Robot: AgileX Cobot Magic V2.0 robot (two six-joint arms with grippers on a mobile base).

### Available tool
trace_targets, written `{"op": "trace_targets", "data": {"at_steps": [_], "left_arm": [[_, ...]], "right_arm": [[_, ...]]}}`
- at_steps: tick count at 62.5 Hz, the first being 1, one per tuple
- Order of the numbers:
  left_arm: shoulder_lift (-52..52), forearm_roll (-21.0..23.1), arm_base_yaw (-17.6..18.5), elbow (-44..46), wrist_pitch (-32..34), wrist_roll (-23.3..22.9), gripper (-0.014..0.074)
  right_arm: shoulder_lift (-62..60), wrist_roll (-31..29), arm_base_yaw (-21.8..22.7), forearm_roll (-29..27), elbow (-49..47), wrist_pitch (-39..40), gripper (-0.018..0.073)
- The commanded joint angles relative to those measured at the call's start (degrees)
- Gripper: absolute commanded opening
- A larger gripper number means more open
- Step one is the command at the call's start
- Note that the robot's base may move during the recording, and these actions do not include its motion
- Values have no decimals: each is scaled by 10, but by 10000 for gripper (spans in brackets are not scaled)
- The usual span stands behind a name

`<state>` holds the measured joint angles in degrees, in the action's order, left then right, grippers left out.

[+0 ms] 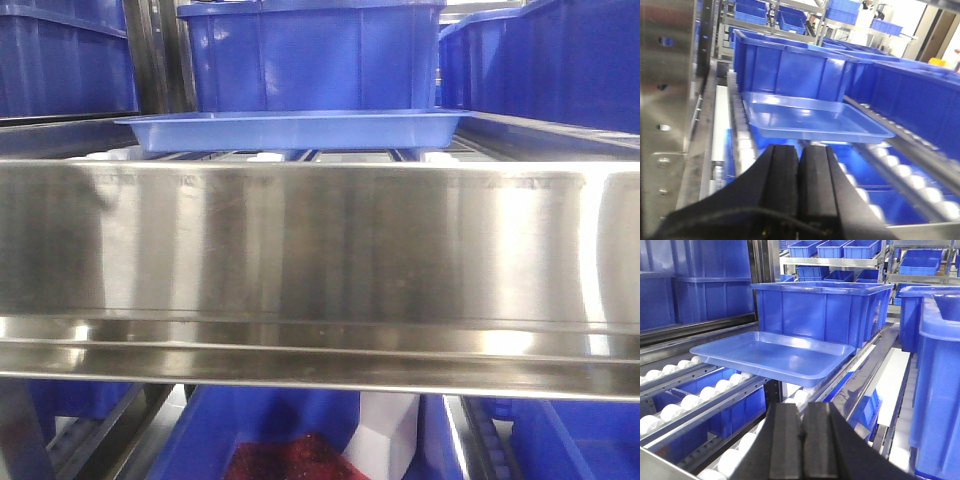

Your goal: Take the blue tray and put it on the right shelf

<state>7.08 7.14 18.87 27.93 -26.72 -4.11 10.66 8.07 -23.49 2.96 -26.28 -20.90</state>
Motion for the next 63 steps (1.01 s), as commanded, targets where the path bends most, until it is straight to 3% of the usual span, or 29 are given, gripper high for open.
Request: {"op": "trace_targets", "data": {"at_steps": [1, 8, 17, 27, 31, 63], "left_arm": [[3, -43, -14, 5, 47, 3, -48], [-14, -50, -54, -52, 82, 3, -48], [-57, -50, -99, -180, 198, 3, -49], [-86, -50, -123, -315, 325, 3, -49], [-86, -50, -126, -308, 262, 3, -49], [-85, -50, -126, -313, 262, 3, -49]], "right_arm": [[7, -8, 1, 6, -15, 54, 57], [7, -8, 1, 6, -15, 55, 57], [7, -8, 1, 6, -15, 54, 57], [7, -8, 1, 6, -15, 54, 57], [7, -8, 1, 6, -15, 55, 57], [7, -8, 1, 6, -15, 54, 57]]}}
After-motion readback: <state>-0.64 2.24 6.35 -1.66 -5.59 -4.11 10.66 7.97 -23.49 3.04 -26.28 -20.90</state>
